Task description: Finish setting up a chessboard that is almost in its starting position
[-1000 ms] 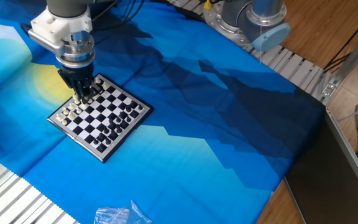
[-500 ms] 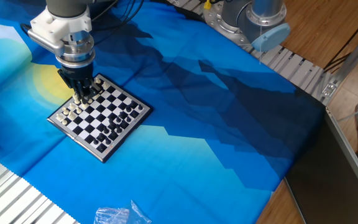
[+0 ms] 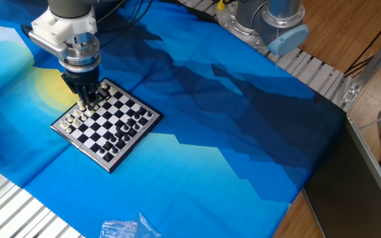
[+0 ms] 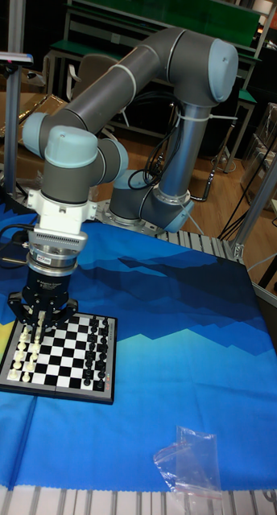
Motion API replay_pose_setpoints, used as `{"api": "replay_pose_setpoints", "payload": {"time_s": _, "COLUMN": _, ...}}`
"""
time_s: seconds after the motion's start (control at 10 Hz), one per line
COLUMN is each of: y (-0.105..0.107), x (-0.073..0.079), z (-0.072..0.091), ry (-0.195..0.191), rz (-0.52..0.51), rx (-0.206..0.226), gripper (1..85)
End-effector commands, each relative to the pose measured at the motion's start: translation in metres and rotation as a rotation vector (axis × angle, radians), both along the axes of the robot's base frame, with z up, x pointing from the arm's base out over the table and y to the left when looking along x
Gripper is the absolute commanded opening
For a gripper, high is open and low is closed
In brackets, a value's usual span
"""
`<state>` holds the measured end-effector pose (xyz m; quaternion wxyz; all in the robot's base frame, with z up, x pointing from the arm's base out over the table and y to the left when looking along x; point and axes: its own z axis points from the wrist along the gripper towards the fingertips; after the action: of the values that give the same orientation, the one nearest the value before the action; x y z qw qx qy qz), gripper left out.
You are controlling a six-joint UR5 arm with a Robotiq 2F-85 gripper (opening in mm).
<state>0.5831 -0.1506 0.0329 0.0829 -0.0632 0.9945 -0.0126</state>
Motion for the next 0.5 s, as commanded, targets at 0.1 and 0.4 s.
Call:
{"api": "replay_pose_setpoints", "payload": {"time_s": 0.1, "y": 0.0006, "x": 0.0026, "z": 0.0018, "ry": -0.006, "rz": -0.007, "rx": 0.012, "gripper": 18.7}}
{"api": "replay_pose_setpoints", "payload": {"time_s": 0.4, "y": -0.001, "x": 0.0034, "z": 0.0025, "ry": -0.006, "rz": -0.001, "rx": 0.008, "gripper": 19.3}}
